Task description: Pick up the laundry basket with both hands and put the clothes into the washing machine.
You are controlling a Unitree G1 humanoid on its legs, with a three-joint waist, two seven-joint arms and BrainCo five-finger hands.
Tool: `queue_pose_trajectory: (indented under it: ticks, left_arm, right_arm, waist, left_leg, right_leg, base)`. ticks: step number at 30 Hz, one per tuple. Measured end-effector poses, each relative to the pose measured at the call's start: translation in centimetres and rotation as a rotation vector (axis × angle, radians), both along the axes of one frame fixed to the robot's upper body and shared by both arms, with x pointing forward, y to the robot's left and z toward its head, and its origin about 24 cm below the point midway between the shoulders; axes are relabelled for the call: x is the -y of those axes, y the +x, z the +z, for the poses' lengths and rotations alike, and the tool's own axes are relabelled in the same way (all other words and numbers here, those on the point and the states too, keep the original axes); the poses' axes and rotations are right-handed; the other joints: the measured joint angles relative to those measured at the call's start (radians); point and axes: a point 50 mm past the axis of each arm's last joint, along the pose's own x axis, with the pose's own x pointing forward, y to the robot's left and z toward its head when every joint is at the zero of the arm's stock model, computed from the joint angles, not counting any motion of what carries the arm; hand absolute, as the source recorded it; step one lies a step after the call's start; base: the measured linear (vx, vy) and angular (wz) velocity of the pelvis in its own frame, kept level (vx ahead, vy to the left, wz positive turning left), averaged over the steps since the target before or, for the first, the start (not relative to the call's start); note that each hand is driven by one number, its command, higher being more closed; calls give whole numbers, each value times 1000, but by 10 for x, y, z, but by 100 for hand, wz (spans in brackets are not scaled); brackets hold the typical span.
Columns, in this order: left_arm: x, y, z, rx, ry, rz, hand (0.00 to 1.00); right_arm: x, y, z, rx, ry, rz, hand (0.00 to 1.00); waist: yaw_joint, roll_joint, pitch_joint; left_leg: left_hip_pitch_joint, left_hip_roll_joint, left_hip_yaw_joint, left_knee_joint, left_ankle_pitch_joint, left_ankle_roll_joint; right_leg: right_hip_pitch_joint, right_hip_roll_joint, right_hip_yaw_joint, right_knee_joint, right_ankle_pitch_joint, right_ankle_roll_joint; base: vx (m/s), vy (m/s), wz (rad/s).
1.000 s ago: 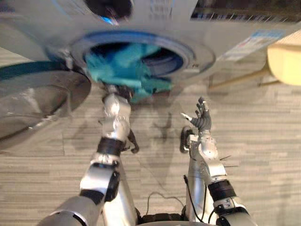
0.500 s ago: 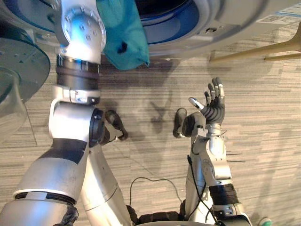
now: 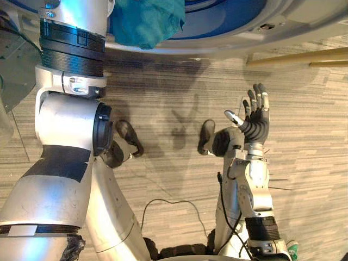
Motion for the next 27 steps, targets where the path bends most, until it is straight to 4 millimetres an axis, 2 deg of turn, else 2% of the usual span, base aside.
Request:
queue_pose_trajectory:
  ticks: [1,6,7,12,14,18,27]
  left_arm:
    - [4,4,-4,-23,55,63,0]
    - [37,38,-41,-172,545,531,0]
    - [43,47,-53,-196,690,675,0]
    - [56,66,-82,-229,1059,1032,0]
    - [53,68,-83,-235,1116,1121,0]
    - [35,69,-79,-255,1187,1291,0]
    - [13,62,-66,-226,1213,1495,0]
  right_arm:
    - [1,0,0,0,0,-5,0]
    - [7,-2,0,15,-22,-9,0]
    - [6,-2,1,21,-31,1,0]
    - [5,-4,2,43,-71,48,0]
    - [6,-6,2,51,-72,66,0]
    - [7,-7,3,62,-69,97,0]
    - [9,-10,0,64,-100,116,0]
  waist:
    - [2,0,0]
    - [16,0,0]
    - [17,0,0]
    - [21,0,0]
    - [24,0,0]
    - [25,0,0]
    - [40,1,-1]
  left_leg:
    - [0,-3,0,0,0,0]
    - [0,-16,0,0,1,1]
    - [0,-16,0,0,1,1]
    - [0,-14,0,0,2,-1]
    - [0,-13,1,0,2,-2]
    - [2,-12,-1,-1,7,-9]
    - [9,-14,1,-12,15,-15]
  right_leg:
    - [0,-3,0,2,-2,0]
    - [0,-20,-2,20,-15,-6]
    - [-1,-20,-2,22,-17,-8]
    - [-7,-20,-1,30,-21,-15]
    - [-12,-20,1,35,-22,-18]
    - [-16,-19,0,44,-26,-24]
    - [-14,-21,0,43,-28,-29]
  base:
    - [17,-28,17]
    - [18,-37,12]
    - [17,-44,2]
    - [10,-39,1]
    - [13,-45,2]
    - [13,-52,2]
    - [14,-29,2]
